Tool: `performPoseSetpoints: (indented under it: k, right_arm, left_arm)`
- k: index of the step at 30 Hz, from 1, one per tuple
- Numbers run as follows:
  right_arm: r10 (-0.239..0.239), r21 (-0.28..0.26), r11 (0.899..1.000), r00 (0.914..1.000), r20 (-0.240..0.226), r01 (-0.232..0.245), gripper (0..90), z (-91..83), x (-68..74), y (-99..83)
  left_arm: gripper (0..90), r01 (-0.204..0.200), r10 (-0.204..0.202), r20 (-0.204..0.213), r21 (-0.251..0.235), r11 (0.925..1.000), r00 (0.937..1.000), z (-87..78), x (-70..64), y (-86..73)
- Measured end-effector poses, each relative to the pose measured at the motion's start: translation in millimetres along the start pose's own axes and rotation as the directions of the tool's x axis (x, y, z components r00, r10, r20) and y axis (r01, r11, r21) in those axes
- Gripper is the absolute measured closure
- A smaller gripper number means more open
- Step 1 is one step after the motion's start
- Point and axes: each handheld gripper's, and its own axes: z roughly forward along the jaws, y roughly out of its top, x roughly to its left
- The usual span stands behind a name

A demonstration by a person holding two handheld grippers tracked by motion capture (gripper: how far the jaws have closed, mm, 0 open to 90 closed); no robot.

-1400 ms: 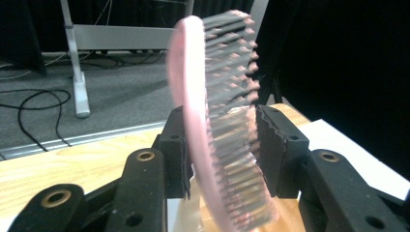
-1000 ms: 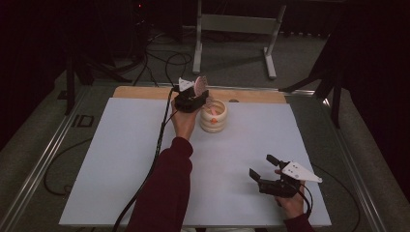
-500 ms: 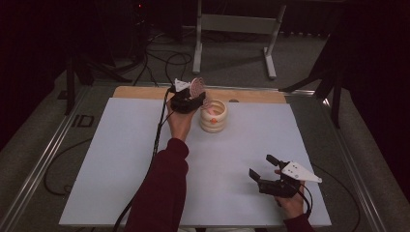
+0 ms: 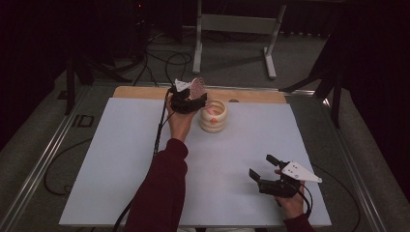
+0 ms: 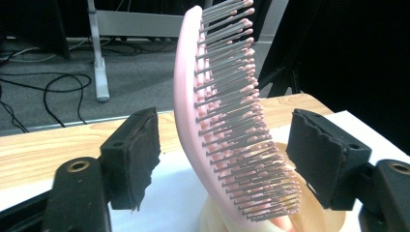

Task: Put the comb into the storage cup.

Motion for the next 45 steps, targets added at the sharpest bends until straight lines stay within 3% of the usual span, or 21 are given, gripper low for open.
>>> performPoseSetpoints:
  k: [8, 18, 28, 39, 40, 45]
  right_arm:
    - [0.000, 0.001, 1.000, 1.0000, -0.002, 0.000, 10.8, 0.2, 0.2, -0.1]
    - [0.001, 0.004, 1.000, 1.0000, -0.002, -0.001, 10.8, 0.3, 0.3, -0.1]
    - [0.001, 0.004, 1.000, 1.0000, -0.003, -0.001, 10.8, 0.7, 0.4, -0.3]
    - [0.000, 0.004, 1.000, 1.0000, -0.003, 0.000, 10.8, 0.9, 0.3, -0.4]
    - [-0.001, 0.004, 1.000, 1.0000, -0.003, 0.001, 10.8, 0.9, 0.3, -0.3]
    - [0.000, 0.003, 1.000, 1.0000, 0.000, 0.000, 10.8, 1.0, 0.7, -0.2]
  left_arm:
    - [15.5, 0.005, -0.004, -0.020, 0.029, 0.9996, 0.9998, 1.5, 1.4, -0.2]
    - [2.9, 0.018, -0.018, -0.004, 0.061, 0.9980, 0.9998, 1.5, 6.4, 0.3]
    - [0.3, 0.010, -0.010, 0.008, 0.078, 0.9969, 0.9999, 0.3, 9.5, 0.6]
    - [0.2, -0.034, 0.030, 0.037, 0.096, 0.9948, 0.9989, -4.5, 10.3, 1.4]
    - [0.2, -0.060, 0.056, 0.039, 0.100, 0.9932, 0.9977, -5.7, 8.9, 1.6]
    - [0.2, -0.110, 0.104, 0.060, 0.104, 0.9884, 0.9928, -10.0, 4.9, 2.1]
